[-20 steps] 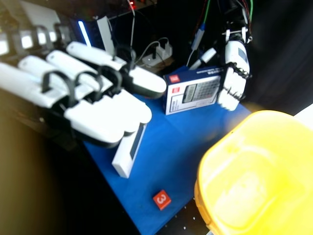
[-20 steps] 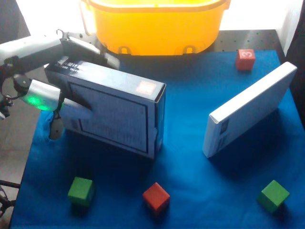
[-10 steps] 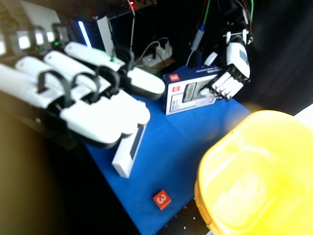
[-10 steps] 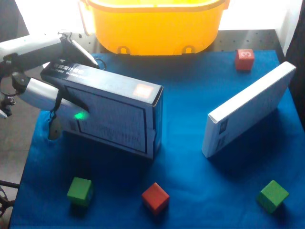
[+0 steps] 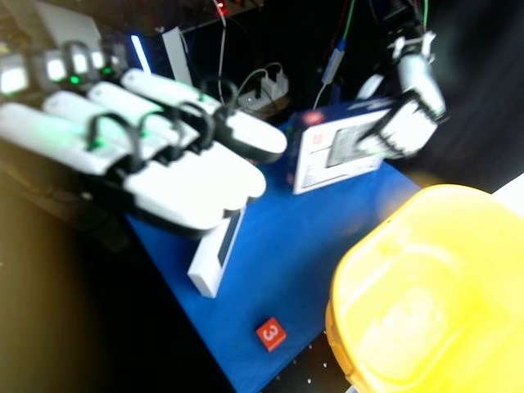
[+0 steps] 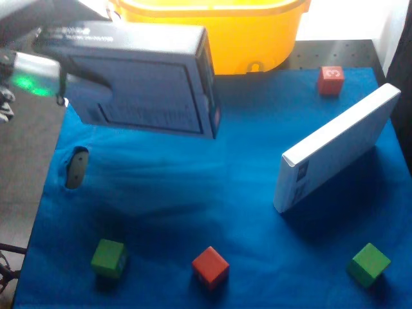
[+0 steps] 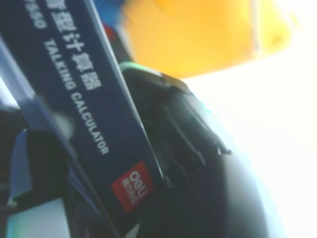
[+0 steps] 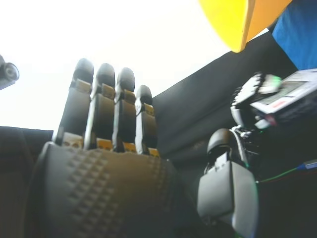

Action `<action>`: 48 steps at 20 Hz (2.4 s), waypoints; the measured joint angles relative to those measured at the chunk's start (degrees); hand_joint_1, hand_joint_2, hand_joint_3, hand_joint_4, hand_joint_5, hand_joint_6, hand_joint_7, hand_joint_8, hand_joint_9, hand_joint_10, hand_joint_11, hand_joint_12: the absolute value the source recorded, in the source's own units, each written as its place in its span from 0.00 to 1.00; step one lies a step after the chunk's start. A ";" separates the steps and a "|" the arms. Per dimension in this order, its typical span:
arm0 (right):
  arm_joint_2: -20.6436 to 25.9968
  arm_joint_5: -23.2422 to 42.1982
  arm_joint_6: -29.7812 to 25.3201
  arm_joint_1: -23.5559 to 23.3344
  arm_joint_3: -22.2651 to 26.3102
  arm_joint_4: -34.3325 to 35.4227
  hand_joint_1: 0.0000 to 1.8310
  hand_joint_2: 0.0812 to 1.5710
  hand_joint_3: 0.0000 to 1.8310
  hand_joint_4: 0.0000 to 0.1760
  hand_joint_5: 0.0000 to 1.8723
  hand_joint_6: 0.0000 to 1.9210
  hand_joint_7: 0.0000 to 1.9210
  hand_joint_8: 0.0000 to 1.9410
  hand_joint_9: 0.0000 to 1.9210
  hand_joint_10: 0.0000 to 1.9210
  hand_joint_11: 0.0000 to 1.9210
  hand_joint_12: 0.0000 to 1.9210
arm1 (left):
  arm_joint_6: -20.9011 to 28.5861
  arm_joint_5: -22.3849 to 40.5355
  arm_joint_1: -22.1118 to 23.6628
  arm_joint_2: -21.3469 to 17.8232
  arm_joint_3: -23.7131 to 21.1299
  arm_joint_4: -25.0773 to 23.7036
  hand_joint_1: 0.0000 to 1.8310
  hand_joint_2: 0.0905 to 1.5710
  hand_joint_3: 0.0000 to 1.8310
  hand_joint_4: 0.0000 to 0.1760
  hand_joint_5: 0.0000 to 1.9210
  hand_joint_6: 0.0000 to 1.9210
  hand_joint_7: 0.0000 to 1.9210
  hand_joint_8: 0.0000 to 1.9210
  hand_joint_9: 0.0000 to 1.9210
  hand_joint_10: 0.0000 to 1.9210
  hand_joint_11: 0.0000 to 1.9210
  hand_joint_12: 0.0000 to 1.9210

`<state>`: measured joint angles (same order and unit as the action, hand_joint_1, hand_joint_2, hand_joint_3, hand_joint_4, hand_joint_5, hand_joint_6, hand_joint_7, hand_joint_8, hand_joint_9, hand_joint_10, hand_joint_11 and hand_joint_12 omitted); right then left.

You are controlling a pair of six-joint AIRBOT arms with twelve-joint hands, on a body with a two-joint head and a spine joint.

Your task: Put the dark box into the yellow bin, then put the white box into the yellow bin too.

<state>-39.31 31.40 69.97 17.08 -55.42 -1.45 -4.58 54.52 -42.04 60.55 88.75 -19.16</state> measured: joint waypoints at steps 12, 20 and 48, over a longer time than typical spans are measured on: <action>-2.56 -0.02 0.00 0.00 -0.92 0.02 0.04 0.61 0.00 0.47 0.17 0.00 0.22 0.00 0.22 0.00 0.16 0.02 | -0.96 -6.08 15.10 4.33 6.73 -2.38 0.72 0.61 0.00 0.00 0.70 0.07 0.67 0.37 0.65 0.48 0.52 0.72; -3.52 0.00 0.00 0.00 -1.05 0.00 0.05 0.64 0.00 0.30 0.16 0.00 0.21 0.00 0.20 0.00 0.13 0.01 | -1.03 -10.08 21.42 6.49 10.51 -4.42 0.67 0.60 0.00 0.00 0.69 0.17 0.63 0.53 0.62 0.57 0.49 0.67; -7.32 3.06 -0.02 0.02 -2.40 -2.25 0.07 0.60 0.00 0.00 0.15 0.00 0.24 0.00 0.22 0.01 0.19 0.05 | -1.01 -18.49 26.05 21.79 27.54 -9.75 0.74 0.55 0.00 0.00 0.41 0.08 0.38 0.06 0.33 0.08 0.22 0.31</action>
<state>-46.63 34.46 69.95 17.10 -57.82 -3.70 -5.58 36.03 -15.99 82.35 116.29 -28.91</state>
